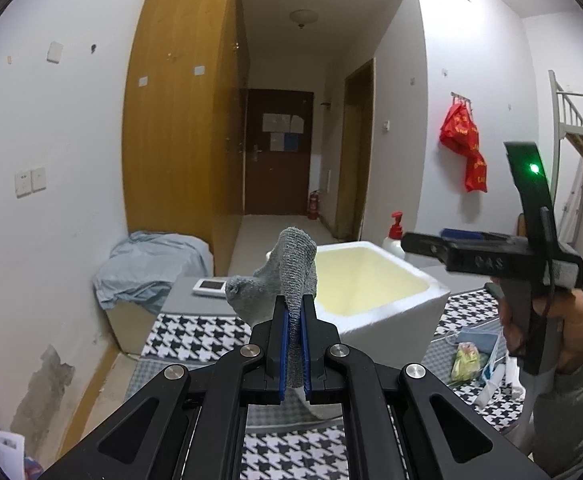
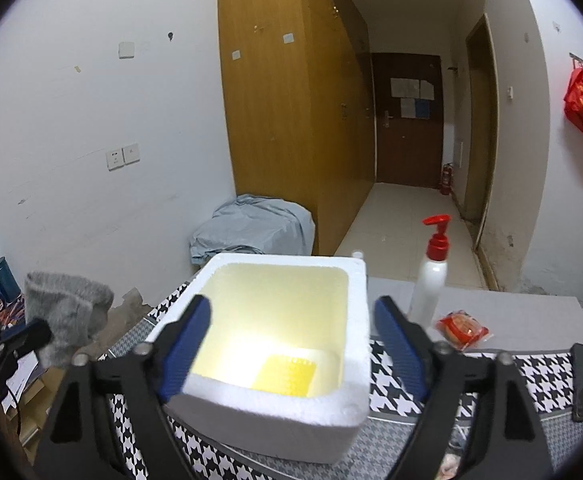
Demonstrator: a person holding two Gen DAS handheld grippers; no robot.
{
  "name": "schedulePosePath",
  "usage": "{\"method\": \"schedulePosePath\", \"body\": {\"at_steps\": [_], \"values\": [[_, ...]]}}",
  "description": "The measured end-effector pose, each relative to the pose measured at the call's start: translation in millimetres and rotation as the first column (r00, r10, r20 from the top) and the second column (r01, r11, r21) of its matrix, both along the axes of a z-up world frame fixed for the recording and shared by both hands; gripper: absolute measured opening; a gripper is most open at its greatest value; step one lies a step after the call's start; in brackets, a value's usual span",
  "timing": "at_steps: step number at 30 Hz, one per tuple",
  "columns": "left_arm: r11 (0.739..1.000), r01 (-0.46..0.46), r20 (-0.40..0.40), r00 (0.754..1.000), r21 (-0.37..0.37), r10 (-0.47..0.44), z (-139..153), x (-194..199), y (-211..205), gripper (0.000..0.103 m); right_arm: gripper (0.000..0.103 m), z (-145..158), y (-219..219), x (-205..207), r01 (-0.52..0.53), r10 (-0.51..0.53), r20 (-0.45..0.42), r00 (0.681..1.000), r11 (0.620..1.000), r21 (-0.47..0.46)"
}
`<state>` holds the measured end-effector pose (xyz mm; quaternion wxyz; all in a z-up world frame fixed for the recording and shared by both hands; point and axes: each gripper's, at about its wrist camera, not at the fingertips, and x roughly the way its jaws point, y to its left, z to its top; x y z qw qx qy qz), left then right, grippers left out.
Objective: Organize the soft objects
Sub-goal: 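Move the left gripper over the foam box and release the grey sock inside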
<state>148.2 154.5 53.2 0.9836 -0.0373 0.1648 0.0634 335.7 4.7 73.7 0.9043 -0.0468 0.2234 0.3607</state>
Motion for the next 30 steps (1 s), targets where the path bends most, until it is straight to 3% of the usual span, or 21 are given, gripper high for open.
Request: {"method": "schedulePosePath", "body": {"at_steps": [2,15,30], "values": [[1.000,0.007,-0.001,1.000,0.001,-0.007,2,4,0,0.006,0.103,0,-5,-4,0.008,-0.008,0.019,1.000,1.000,0.000],[0.993,0.104,0.018,0.994,0.051,-0.105,24,33,-24,0.006,0.103,-9,-50,-28,0.084,-0.084,0.037,0.996,0.996,-0.008],[0.982,0.185,0.000,0.983,0.046,-0.185,32,78,-44,0.006,0.103,-21,-103,-57,0.180,-0.180,0.035,0.983,0.984,-0.011]]}}
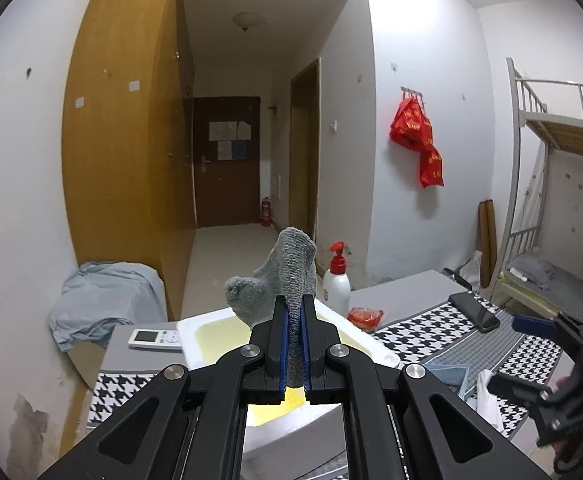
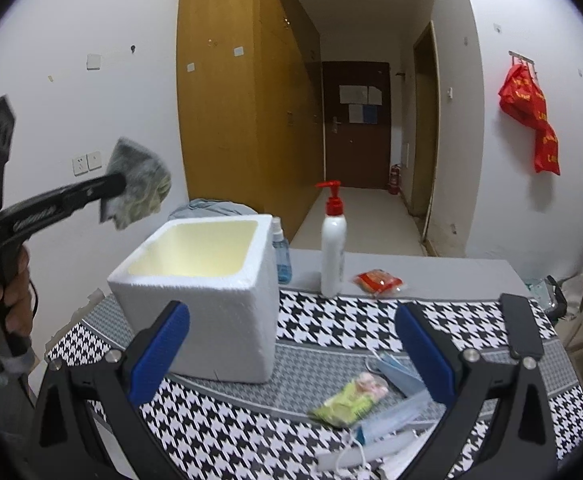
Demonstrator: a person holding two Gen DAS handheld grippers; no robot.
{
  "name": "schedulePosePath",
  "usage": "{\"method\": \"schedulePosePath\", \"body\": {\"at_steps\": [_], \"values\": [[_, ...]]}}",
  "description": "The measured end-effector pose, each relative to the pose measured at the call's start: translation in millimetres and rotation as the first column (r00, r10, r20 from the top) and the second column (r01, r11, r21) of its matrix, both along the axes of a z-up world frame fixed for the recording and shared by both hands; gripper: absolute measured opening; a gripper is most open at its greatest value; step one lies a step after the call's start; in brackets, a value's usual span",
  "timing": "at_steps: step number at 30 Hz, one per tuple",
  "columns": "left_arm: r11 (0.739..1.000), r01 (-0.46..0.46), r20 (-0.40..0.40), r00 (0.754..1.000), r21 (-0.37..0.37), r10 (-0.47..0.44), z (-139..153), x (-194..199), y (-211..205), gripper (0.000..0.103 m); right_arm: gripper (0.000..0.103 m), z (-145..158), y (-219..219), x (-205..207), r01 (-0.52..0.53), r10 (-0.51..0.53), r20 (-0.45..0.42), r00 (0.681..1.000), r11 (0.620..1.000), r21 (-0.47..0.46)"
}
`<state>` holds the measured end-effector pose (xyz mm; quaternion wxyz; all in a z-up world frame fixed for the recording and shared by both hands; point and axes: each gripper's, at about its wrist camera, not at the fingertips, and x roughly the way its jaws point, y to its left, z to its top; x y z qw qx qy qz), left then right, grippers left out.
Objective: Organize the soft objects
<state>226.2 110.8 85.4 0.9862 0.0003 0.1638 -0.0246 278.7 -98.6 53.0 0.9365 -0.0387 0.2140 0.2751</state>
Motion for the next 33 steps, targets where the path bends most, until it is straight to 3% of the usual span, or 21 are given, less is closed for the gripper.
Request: {"method": "schedulePosePath", "body": {"at_steps": [12,18,19,21,22,23,25,33], "values": [[1.000,-0.028,-0.129,0.991,-0.002,0.027,-25,47,-4,0.006,0.103,-23,-40,-18,0.078,-0.079,-0.032,0.996,0.997,-0.010],[0.998,-0.057,-0.151,0.987,0.013,0.058,-25,58,-6,0.008,0.103,-27,-55,-17,0.112,-0.112,-0.053,0.992,0.994,0.007],[0.998,-0.057,-0.150,0.987,0.019,0.059,-25,57,-7,0.012,0.103,-28,-57,-17,0.116,-0.116,-0.055,0.992,0.993,0.011],[0.998,-0.056,-0.142,0.988,0.030,0.060,-24,56,-11,0.041,0.103,-28,-60,-18,0.120,-0.119,-0.059,0.991,0.993,0.017],[0.997,-0.074,-0.133,0.988,0.032,0.077,-24,54,-11,0.077,0.103,-29,-62,-18,0.124,-0.122,-0.059,0.991,0.992,0.018],[0.995,-0.093,-0.119,0.988,0.030,0.096,-23,53,-11,0.099,0.103,-29,-64,-19,0.129,-0.127,-0.060,0.990,0.991,0.019],[0.994,-0.106,-0.077,0.991,0.013,0.107,-20,45,-12,0.102,0.103,-30,-69,-20,0.139,-0.137,-0.064,0.988,0.990,0.024],[0.999,-0.043,-0.030,0.999,-0.022,0.043,-13,10,-37,0.102,0.103,-27,-90,-25,0.172,-0.169,-0.057,0.984,0.984,0.053]]}}
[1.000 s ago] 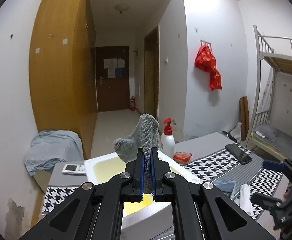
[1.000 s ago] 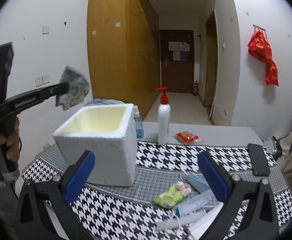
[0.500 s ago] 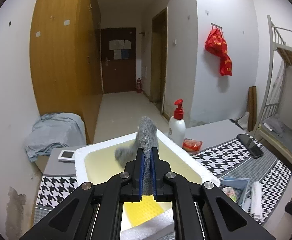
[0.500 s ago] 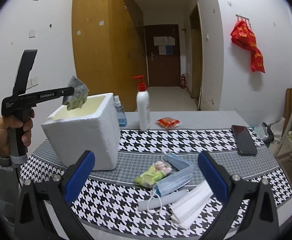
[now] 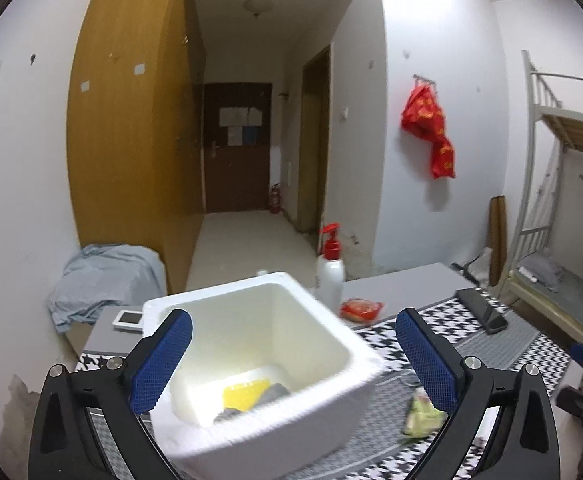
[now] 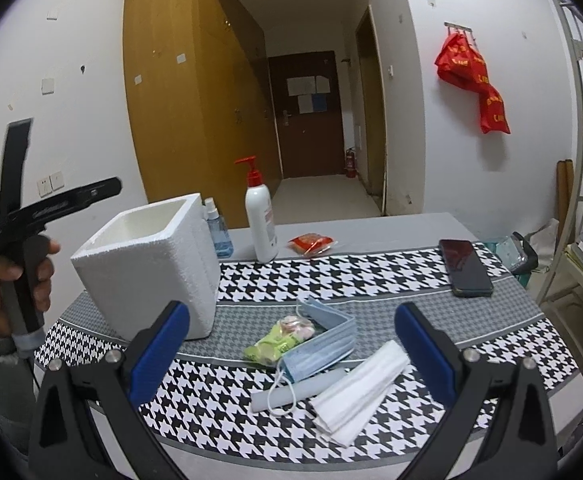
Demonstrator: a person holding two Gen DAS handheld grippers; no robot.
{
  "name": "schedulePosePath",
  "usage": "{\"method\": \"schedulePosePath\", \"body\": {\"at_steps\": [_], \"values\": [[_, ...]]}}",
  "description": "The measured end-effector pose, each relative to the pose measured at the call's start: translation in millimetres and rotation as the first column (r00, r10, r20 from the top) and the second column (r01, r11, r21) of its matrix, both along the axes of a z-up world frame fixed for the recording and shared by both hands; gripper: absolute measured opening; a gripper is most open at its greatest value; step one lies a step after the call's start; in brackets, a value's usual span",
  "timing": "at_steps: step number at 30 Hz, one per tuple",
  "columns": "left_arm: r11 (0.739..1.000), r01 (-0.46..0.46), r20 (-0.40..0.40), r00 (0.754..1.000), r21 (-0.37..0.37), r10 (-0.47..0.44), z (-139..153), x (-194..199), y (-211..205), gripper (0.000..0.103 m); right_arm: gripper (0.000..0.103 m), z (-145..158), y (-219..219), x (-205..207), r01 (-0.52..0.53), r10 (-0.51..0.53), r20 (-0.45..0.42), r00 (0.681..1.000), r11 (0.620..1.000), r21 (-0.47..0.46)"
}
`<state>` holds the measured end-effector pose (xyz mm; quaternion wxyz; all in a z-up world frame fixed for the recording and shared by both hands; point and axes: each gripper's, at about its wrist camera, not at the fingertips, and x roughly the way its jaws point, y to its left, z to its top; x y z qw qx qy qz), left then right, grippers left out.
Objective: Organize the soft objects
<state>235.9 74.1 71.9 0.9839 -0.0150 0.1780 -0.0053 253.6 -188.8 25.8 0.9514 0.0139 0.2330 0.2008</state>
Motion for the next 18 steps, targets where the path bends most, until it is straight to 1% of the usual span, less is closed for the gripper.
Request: {"method": "schedulePosePath", "body": {"at_steps": [3,7,13,18], "values": [[1.000,0.024,0.015,1.000,0.017,-0.024,2,-14,-14,0.102,0.103,1,-7,-2,0.007,-0.007,0.002,1.000,1.000,0.008],[0.999,0.029,0.049,0.998,0.032,-0.031,6,-31,-29,0.102,0.103,3,-16,-8,0.010,-0.010,0.012,1.000,1.000,0.007],[0.998,0.053,0.076,0.996,0.037,-0.056,8,-51,-46,0.102,0.103,6,-26,-19,0.010,-0.011,0.037,0.999,1.000,0.006],[0.996,0.079,0.085,0.993,0.032,-0.082,1,-62,-59,0.102,0.103,6,-36,-31,0.019,-0.021,0.066,0.998,1.000,0.021]]}}
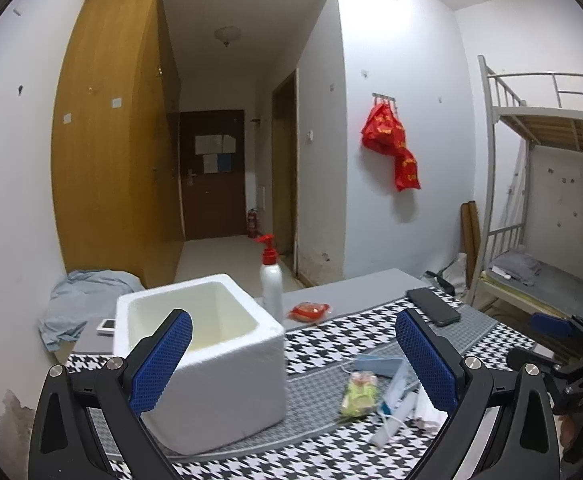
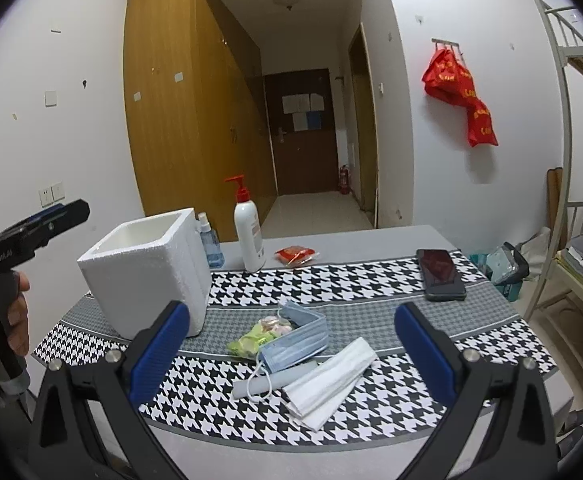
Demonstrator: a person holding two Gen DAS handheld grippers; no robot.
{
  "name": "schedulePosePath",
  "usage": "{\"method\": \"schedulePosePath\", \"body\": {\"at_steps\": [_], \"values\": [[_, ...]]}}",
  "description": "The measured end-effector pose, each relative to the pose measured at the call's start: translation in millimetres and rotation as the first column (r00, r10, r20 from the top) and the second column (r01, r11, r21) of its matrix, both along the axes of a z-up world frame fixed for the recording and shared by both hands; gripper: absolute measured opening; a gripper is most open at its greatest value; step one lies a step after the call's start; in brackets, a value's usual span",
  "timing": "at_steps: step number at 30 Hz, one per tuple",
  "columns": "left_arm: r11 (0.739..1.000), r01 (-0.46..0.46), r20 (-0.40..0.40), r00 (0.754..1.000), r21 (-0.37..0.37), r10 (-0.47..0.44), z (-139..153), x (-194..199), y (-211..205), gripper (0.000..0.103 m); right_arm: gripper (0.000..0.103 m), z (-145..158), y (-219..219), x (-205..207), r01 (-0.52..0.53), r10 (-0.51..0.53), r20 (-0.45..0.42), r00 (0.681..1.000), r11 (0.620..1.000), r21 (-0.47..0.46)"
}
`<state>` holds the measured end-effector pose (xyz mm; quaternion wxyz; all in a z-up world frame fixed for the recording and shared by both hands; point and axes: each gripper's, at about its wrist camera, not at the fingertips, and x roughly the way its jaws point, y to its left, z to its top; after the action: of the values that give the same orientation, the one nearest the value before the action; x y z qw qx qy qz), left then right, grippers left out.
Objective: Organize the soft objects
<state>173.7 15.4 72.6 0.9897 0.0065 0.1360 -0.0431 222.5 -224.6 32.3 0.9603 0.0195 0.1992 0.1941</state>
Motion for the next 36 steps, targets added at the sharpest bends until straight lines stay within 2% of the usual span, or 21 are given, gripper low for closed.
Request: {"method": "schedulePosePath", "body": {"at_steps": [13,18,23,29,36], "values": [[0.997,0.061,0.022,0.998,-0.044,-0.061,-30,-22,-36,0.102,0.103,-8,-29,-21,-0.003,0.001,0.032,0.999,0.999,0.046],[0.996,0.088,0.034,0.996,-0.028,-0.087,-39,-21,-46,0.102,0.103,-14,-36,-24,0.019,-0.021,0.042,0.999,0.999,0.037],[0.987,0.144,0.000,0.990,-0.068,-0.144,-55,-14,-51,0.102,0.103,-23,-38,-22,0.029,-0.029,0.037,0.999,0.999,0.020],[0.990,0.134,-0.037,0.990,-0.033,-0.135,-73,-1,-55,0.102,0.103,-35,-30,-14,0.028,-0.028,0.024,0.999,0.999,-0.023],[0.988,0.155,-0.084,0.984,-0.011,-0.156,-90,8,-58,0.102,0.103,-54,-27,4,0.047,-0.049,-0.039,0.998,0.998,-0.045]]}}
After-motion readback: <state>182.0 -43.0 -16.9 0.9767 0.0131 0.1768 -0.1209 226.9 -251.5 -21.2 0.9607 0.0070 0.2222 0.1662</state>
